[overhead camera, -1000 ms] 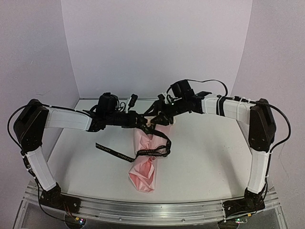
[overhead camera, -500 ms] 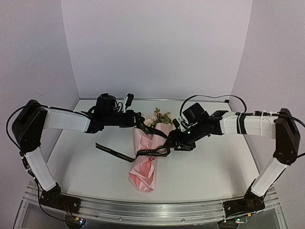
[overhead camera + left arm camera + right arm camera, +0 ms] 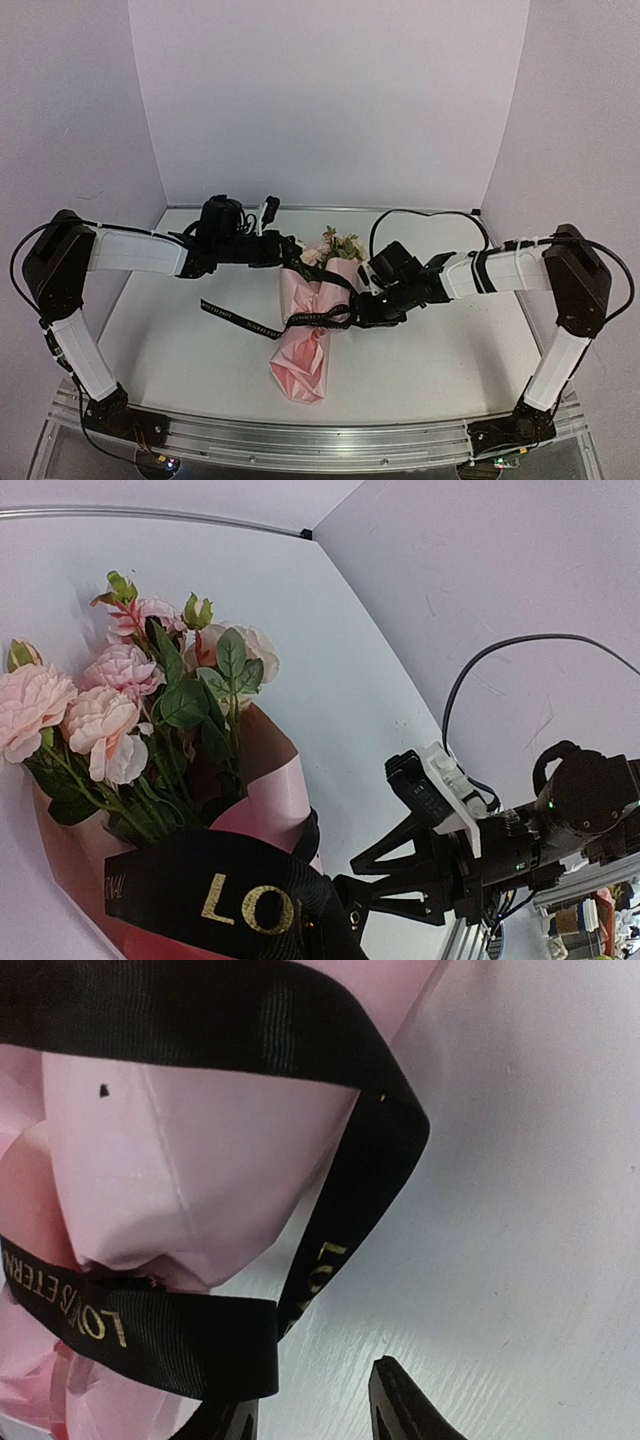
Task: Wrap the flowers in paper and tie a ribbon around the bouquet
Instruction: Cross the half-tied ribbon over the folded bouquet.
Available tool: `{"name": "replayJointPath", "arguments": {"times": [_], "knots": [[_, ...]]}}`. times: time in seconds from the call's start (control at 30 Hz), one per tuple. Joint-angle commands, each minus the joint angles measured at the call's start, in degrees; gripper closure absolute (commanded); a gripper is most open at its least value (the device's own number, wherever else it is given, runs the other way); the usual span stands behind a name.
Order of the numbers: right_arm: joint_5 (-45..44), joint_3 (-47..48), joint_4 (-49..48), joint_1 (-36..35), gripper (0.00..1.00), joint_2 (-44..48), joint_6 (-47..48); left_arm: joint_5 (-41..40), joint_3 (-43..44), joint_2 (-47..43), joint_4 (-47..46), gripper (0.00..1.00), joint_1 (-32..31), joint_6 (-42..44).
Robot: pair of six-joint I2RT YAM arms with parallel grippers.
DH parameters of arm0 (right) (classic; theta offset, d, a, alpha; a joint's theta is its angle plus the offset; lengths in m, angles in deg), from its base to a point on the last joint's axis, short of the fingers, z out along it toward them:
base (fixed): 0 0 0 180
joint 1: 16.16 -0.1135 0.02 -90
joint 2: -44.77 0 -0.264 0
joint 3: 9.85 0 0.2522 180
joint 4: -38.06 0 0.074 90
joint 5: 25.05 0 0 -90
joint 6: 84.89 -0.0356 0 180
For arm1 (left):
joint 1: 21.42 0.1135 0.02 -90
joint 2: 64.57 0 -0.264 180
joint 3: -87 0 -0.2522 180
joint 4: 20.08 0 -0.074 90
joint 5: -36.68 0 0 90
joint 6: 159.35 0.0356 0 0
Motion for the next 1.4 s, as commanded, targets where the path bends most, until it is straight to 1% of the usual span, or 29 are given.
{"name": "replayJointPath", "arguments": {"times": [0.0,0.17,0.23,0.4,0.63,0.83,1.0,1.13,1.2,1.3,1.37], "knots": [[-4.4,2.9,-2.7,-0.4,0.69,-1.5,0.4,-0.3,1.4,-2.4,0.7,1.0,0.1,0.7],[-6.3,3.4,-2.5,-1.2,0.83,-0.2,0.6,-0.7,1.5,-3.1,1.6,1.0,0.1,1.3],[-7.1,3.6,-2.0,-1.6,0.91,0.7,0.7,-0.9,1.3,-3.6,1.9,1.0,0.1,1.6],[-8.9,3.6,-0.6,-2.2,0.99,2.8,0.7,-1.2,0.9,-4.8,3.0,1.0,0.1,2.3],[-9.5,2.5,-0.4,-2.7,1.0,3.9,0.9,-1.7,0.2,-6.5,3.6,1.0,0.2,3.0],[-10.9,3.8,1.1,-4.1,1.0,6.3,0.8,-1.7,-0.7,-8.4,5.7,1.0,0.2,5.2],[-11.0,8.1,5.3,-5.5,1.0,6.8,-0.2,-3.1,-4.0,-14.2,8.4,1.0,0.2,8.1],[-11.0,12.5,8.9,-5.6,1.0,5.6,-0.4,-5.0,-9.3,-21.4,8.8,1.0,-0.3,9.2],[-9.9,16.5,11.1,-5.6,1.0,3.6,0.5,-7.0,-11.5,-25.0,9.2,1.0,-2.8,11.9],[-6.7,20.8,12.9,-5.3,1.0,-0.2,1.2,-10.6,-11.5,-28.0,12.6,0.98,-9.8,19.9],[-4.4,22.3,13.2,-4.7,1.0,-1.6,1.1,-9.1,-11.9,-28.9,13.6,0.95,-12.0,22.7]]}}
